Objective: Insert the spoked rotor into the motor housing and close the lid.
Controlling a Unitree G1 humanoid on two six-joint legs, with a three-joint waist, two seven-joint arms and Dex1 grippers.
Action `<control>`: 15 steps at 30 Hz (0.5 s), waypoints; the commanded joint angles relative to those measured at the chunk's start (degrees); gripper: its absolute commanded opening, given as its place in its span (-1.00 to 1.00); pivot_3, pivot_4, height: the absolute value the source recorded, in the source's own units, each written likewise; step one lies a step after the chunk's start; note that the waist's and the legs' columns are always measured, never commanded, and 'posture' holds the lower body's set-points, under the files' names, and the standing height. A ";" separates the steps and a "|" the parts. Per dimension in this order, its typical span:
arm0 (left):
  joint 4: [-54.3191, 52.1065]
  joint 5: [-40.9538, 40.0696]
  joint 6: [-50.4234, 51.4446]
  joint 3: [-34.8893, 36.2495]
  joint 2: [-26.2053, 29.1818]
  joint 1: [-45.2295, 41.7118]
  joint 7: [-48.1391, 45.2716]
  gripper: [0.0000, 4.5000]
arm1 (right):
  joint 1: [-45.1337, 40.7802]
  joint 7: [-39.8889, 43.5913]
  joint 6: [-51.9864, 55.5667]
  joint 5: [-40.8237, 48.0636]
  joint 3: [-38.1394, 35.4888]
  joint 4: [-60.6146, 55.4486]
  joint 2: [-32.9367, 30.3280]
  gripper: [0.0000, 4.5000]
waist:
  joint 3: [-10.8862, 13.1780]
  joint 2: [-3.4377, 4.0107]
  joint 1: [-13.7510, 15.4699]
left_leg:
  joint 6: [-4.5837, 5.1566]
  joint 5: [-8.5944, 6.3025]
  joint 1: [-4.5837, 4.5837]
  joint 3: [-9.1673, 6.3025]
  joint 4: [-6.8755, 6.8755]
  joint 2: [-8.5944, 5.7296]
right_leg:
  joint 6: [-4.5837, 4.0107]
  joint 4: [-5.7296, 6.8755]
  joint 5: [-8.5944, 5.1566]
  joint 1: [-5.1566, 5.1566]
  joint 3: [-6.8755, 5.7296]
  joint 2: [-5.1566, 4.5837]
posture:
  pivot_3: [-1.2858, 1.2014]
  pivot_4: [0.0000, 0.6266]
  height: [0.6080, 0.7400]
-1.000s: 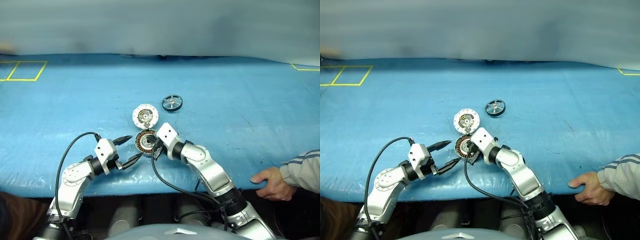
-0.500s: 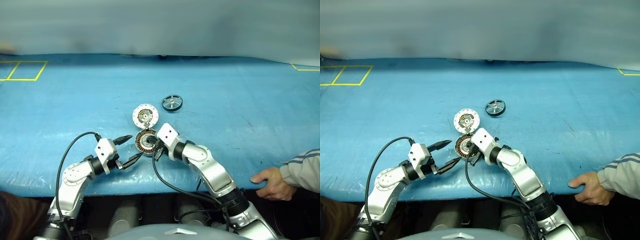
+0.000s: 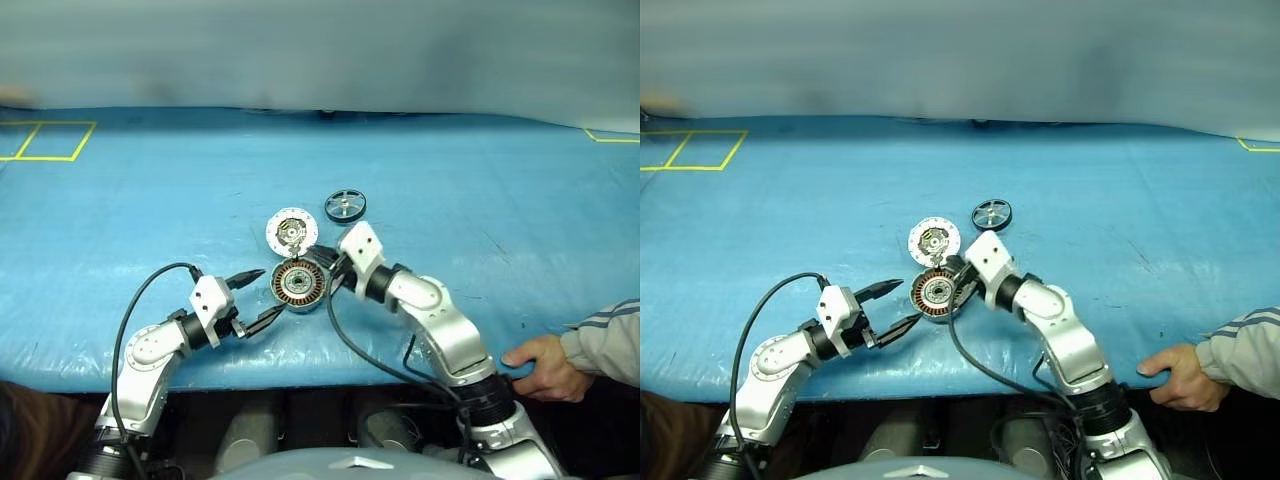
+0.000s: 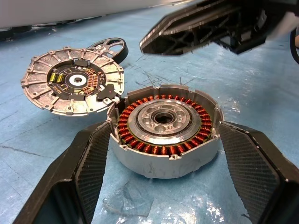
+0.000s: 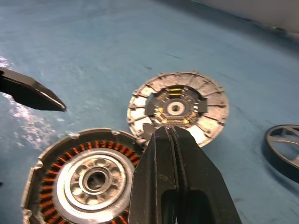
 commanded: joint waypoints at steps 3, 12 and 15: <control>0.42 0.30 -1.61 0.29 -0.29 -1.13 0.07 0.72 | -6.39 -1.88 -4.24 -3.44 -3.57 9.52 -3.37 -0.60 | 0.00 0.00 -0.16 | 0.00 0.00 -0.01 0.01 0.04 0.02 | -0.04 0.01 0.03 0.00 0.00 0.01 | 0.03 -0.52 1.00; 0.52 0.64 -2.47 0.31 -0.85 -0.44 1.14 0.72 | -21.19 -2.61 -15.14 -5.01 -5.09 33.94 -1.38 -0.47 | 0.01 0.00 -0.21 | 0.01 0.03 -0.01 0.13 0.08 0.18 | -0.16 0.07 0.09 -0.03 0.09 0.41 | 0.03 -0.52 1.00; 0.44 0.83 -2.69 0.28 -1.01 0.00 1.57 0.72 | -25.60 -2.28 -17.92 -4.95 -5.58 43.04 -0.17 -0.47 | 0.01 0.01 -0.22 | 0.02 0.03 -0.01 0.12 0.10 0.20 | -0.21 0.06 0.12 -0.02 0.10 0.44 | 0.03 -0.52 1.00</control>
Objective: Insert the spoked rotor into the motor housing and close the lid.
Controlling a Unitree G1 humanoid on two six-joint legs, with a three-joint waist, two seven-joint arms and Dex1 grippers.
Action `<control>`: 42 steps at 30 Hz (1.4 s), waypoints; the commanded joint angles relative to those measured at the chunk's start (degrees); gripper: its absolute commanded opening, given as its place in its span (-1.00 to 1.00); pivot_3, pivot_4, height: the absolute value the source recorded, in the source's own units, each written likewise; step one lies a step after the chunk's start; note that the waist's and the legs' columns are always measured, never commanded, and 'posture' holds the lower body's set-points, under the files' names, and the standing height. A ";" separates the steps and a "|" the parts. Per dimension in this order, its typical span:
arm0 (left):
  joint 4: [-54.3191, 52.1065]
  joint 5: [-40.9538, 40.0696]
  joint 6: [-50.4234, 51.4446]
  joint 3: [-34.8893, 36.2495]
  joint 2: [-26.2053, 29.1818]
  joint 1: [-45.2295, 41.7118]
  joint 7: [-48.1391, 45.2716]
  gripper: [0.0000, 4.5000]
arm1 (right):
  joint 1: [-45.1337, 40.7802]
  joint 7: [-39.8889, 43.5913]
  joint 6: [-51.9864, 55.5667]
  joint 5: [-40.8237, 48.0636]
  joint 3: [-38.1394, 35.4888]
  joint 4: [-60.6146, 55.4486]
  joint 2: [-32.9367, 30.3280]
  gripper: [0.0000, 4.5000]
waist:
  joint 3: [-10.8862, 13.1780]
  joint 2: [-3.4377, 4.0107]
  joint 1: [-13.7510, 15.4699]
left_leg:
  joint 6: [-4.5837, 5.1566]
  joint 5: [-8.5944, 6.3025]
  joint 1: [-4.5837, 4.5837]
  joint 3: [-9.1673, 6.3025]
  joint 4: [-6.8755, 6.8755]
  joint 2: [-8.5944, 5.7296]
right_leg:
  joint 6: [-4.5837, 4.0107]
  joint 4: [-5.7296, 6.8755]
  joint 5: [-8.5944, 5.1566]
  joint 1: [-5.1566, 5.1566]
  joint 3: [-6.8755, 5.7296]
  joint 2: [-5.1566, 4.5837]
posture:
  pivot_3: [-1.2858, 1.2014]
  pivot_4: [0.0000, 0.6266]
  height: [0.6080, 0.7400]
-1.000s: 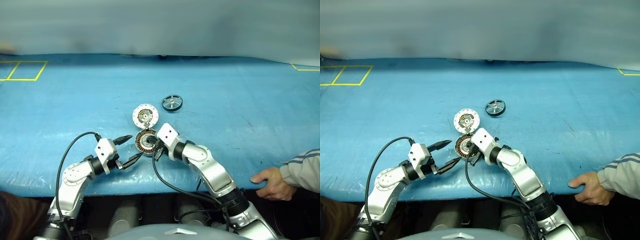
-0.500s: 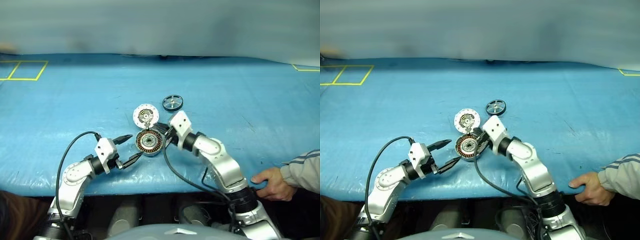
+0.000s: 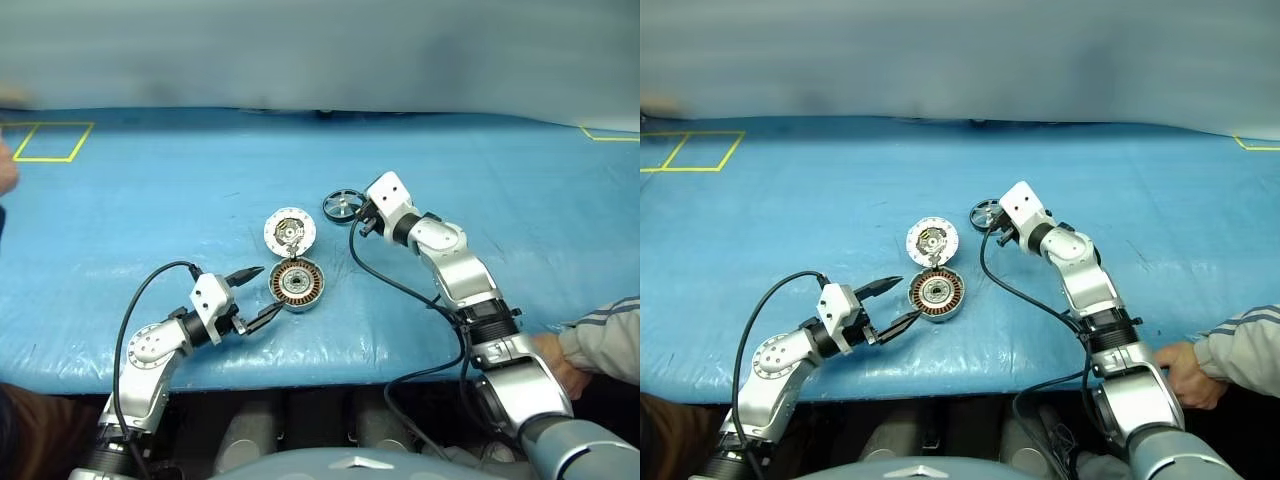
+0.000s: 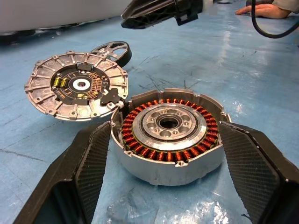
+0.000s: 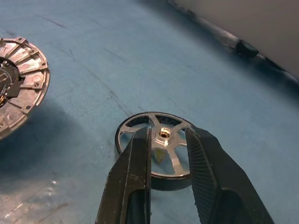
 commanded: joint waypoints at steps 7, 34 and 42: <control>-1.11 0.67 -1.65 0.36 -0.65 0.82 0.98 0.72 | -8.13 0.86 -8.82 -2.73 -0.45 19.88 1.26 -0.47 | 0.02 0.04 -0.12 | 0.00 0.00 0.00 0.04 0.01 0.02 | -0.04 0.01 0.03 -0.03 0.08 0.04 | 0.03 -0.52 1.00; -0.95 1.19 -2.05 0.25 -0.93 1.41 1.81 0.72 | -11.47 6.06 -12.11 -7.32 -0.23 36.74 3.14 -0.89 | 0.00 0.04 -0.85 | -0.04 0.00 0.36 0.29 0.03 0.15 | -0.17 0.31 0.00 0.05 0.37 -0.16 | 0.03 -0.52 1.00; -1.23 0.38 -1.97 0.31 -1.01 2.27 1.40 0.72 | -0.79 7.01 -8.98 -2.37 -4.26 16.01 1.50 -0.99 | 0.00 0.03 -0.34 | -0.04 -0.01 0.38 0.31 -0.15 0.12 | -0.22 0.27 -0.05 0.03 0.35 -0.30 | 0.03 -0.52 1.00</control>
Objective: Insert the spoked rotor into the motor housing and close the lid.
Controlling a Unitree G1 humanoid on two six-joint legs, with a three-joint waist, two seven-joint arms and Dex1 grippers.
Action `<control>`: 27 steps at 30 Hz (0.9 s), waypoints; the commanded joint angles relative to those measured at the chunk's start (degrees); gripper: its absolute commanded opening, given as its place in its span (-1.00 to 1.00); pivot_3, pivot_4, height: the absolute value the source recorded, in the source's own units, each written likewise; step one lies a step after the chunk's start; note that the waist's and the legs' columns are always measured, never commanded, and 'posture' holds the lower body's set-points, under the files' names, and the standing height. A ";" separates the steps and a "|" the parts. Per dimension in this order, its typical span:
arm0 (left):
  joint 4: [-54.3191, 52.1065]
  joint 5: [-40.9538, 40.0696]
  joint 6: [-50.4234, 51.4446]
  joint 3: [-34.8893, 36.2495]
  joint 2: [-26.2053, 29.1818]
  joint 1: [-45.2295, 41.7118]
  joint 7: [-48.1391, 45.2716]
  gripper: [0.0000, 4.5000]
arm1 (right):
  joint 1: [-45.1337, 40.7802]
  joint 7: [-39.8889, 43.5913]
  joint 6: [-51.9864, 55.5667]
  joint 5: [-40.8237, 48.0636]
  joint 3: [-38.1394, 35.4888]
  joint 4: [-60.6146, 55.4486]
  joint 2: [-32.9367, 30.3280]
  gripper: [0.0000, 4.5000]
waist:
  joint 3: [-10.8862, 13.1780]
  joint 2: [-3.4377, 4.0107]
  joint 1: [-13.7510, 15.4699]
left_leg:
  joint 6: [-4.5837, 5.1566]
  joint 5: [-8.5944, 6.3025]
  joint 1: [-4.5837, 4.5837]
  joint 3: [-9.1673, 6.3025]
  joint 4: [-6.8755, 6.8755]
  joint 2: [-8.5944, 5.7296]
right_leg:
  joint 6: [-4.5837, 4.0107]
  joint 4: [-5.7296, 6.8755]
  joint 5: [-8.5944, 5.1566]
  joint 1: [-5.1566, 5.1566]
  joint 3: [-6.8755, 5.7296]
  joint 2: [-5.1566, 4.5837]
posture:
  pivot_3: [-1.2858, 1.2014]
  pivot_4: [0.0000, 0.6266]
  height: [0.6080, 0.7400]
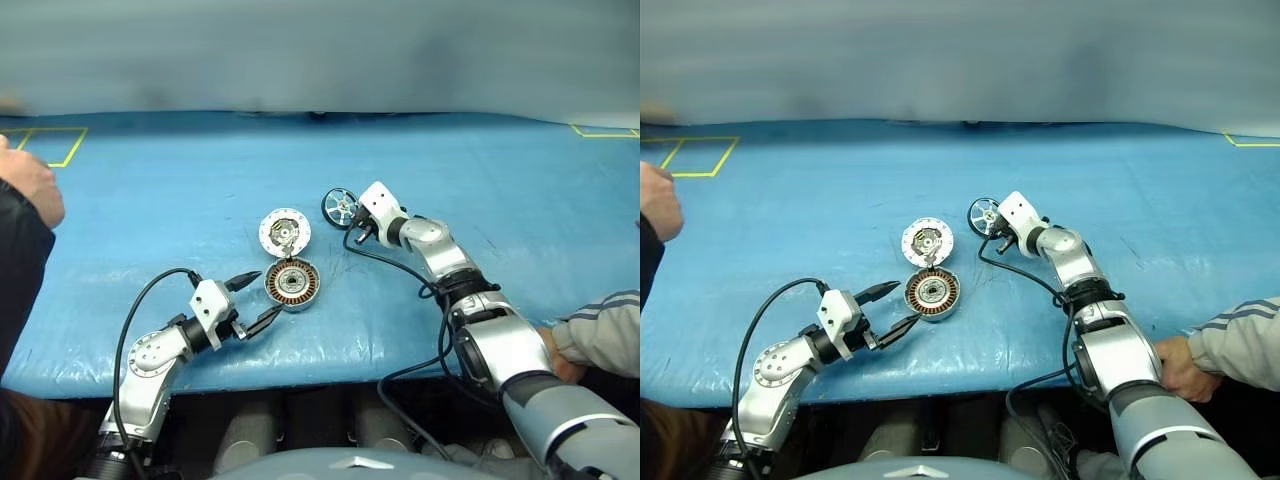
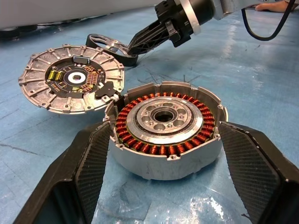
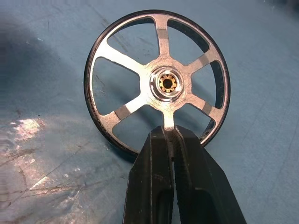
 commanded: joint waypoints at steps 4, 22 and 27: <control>-1.16 -1.79 -0.44 0.18 -0.05 0.13 -1.79 0.72 | 14.31 1.09 9.03 7.36 -4.11 -28.82 -0.85 -0.99 | 0.00 0.00 0.58 | 0.00 0.00 -0.15 0.03 -0.15 -0.01 | -0.01 -0.02 -0.02 -0.08 0.00 -0.06 | 0.03 -0.52 1.00; -1.11 -4.23 1.67 0.47 1.77 -0.10 -6.22 0.72 | 36.24 3.34 23.65 18.91 2.70 -68.68 -2.51 -0.99 | 0.03 0.01 0.56 | -0.25 -0.16 -0.45 -0.14 -0.12 0.02 | 0.26 -0.33 -0.21 -0.24 -0.29 -0.24 | 0.03 -0.52 1.00; -0.91 -4.17 1.14 0.84 1.92 -0.30 -6.14 0.72 | 36.07 2.68 22.79 15.31 6.64 -67.66 -4.19 -0.99 | 0.03 0.01 0.62 | -0.25 -0.16 -0.49 -0.20 -0.12 0.01 | 0.27 -0.41 -0.20 -0.21 -0.38 -0.24 | 0.03 -0.52 1.00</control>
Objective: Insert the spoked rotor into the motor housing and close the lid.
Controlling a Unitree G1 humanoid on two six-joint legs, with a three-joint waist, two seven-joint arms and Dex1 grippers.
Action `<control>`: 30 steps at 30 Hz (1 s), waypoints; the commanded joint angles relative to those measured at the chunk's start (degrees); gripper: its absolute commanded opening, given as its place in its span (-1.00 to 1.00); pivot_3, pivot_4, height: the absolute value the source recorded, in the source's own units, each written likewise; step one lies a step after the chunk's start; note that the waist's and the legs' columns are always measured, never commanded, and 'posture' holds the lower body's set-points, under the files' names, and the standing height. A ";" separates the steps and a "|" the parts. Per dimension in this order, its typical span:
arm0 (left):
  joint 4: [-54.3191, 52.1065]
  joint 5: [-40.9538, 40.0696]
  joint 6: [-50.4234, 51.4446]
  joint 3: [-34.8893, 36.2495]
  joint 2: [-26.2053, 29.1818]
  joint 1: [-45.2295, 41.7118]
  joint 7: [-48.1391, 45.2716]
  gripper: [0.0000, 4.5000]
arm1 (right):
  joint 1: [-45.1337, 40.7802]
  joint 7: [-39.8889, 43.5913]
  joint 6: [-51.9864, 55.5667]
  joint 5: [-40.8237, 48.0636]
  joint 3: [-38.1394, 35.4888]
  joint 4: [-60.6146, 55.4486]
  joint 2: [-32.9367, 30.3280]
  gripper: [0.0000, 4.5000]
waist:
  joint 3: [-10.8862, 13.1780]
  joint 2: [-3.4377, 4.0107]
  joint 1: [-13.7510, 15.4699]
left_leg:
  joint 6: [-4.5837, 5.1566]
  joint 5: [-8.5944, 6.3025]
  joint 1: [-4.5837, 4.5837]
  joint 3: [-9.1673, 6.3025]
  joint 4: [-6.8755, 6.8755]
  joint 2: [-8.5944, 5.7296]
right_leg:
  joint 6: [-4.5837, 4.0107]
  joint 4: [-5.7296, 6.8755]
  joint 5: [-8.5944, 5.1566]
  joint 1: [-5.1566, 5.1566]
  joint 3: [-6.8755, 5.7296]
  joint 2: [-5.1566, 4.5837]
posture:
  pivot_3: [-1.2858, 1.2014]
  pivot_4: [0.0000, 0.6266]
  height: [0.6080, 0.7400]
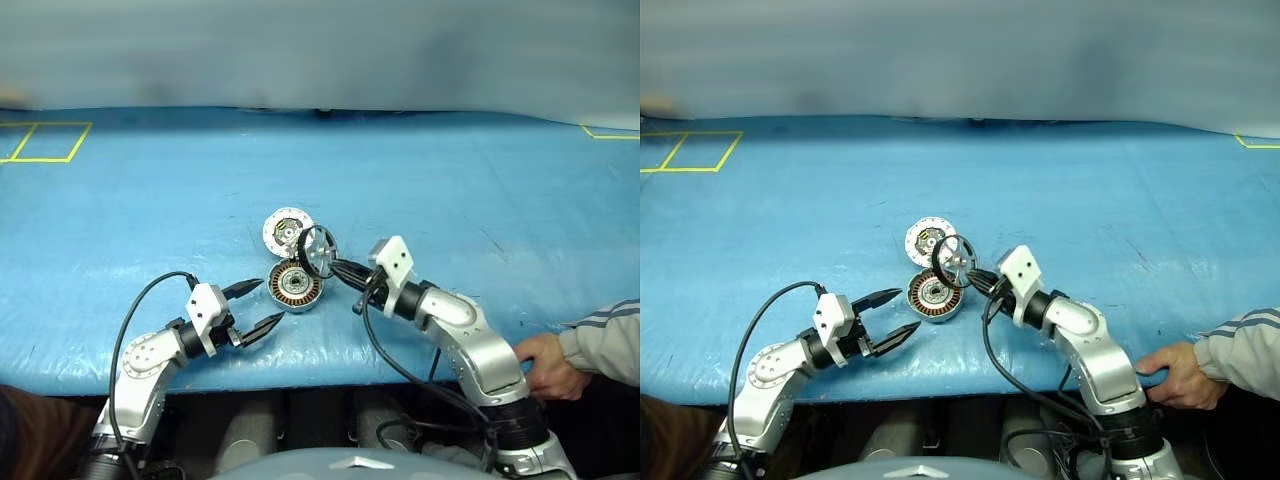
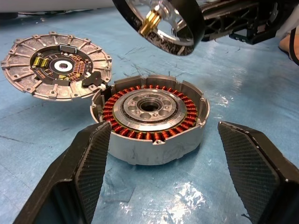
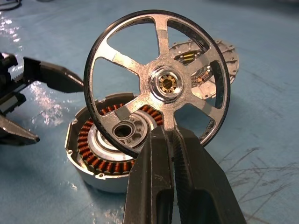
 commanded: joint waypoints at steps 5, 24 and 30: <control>-0.92 0.13 -0.65 0.81 0.46 -0.11 0.09 0.72 | -1.08 -0.35 -0.90 -2.11 2.92 -2.61 -0.43 -0.99 | 0.00 0.00 0.03 | 0.01 0.00 -0.03 -0.08 0.00 0.00 | 0.00 -0.07 0.00 0.03 -0.21 0.01 | 0.03 -0.52 1.00; -0.95 0.52 -0.55 0.72 0.54 -0.08 0.74 0.72 | -2.60 0.54 -1.92 -7.55 6.98 -4.28 -3.14 -0.99 | -0.01 -0.03 0.05 | 0.13 0.08 0.00 -0.14 0.00 0.00 | 0.03 -0.10 0.02 0.09 -0.31 0.03 | 0.03 -0.52 1.00; -0.83 0.31 -0.36 0.59 0.48 -0.28 0.50 0.72 | -2.84 0.98 -1.66 -8.35 8.05 -5.46 -3.99 -0.99 | -0.01 -0.03 0.21 | 0.13 0.08 -0.02 -0.15 0.01 -0.01 | 0.07 -0.18 0.04 0.12 -0.33 0.02 | 0.03 -0.52 1.00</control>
